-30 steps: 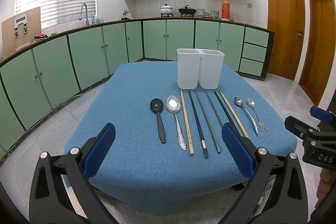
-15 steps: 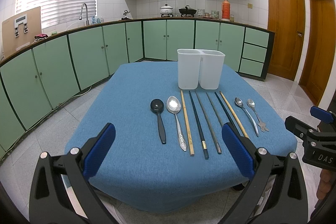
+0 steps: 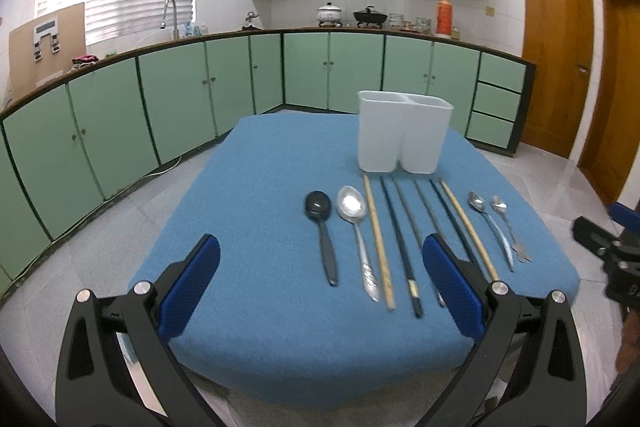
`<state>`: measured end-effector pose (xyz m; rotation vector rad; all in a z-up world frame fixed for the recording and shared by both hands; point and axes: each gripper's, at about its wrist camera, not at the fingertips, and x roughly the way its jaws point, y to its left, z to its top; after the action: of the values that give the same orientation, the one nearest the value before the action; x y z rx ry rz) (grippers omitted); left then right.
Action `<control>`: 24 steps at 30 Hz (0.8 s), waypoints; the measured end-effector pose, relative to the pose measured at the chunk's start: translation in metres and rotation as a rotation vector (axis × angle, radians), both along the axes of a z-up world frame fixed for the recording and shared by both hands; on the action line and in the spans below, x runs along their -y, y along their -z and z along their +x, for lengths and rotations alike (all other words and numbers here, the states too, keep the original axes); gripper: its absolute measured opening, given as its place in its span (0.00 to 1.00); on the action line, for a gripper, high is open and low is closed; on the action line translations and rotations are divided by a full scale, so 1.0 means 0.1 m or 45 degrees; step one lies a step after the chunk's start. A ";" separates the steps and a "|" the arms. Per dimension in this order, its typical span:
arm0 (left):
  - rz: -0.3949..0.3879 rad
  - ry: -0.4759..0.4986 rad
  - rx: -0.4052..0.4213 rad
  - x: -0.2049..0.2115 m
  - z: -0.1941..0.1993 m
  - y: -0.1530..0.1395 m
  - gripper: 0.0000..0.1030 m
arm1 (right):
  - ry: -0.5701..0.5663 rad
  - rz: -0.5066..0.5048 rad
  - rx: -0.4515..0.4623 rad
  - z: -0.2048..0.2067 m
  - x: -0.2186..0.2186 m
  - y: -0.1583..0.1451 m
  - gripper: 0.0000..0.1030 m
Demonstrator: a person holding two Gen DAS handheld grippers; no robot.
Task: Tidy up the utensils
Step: 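Lower the left tool to the black spoon while the right tool approaches the silver spoon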
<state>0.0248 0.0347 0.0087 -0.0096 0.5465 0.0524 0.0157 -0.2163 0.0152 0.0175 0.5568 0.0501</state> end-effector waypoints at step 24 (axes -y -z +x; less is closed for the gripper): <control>-0.023 -0.060 -0.373 -0.27 1.78 0.60 0.85 | 0.073 0.014 -0.150 1.22 0.32 0.37 0.64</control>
<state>0.2025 0.0617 -0.0510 -0.0328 0.8400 0.0961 0.1380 -0.2486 -0.0220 0.0474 0.6735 -0.0036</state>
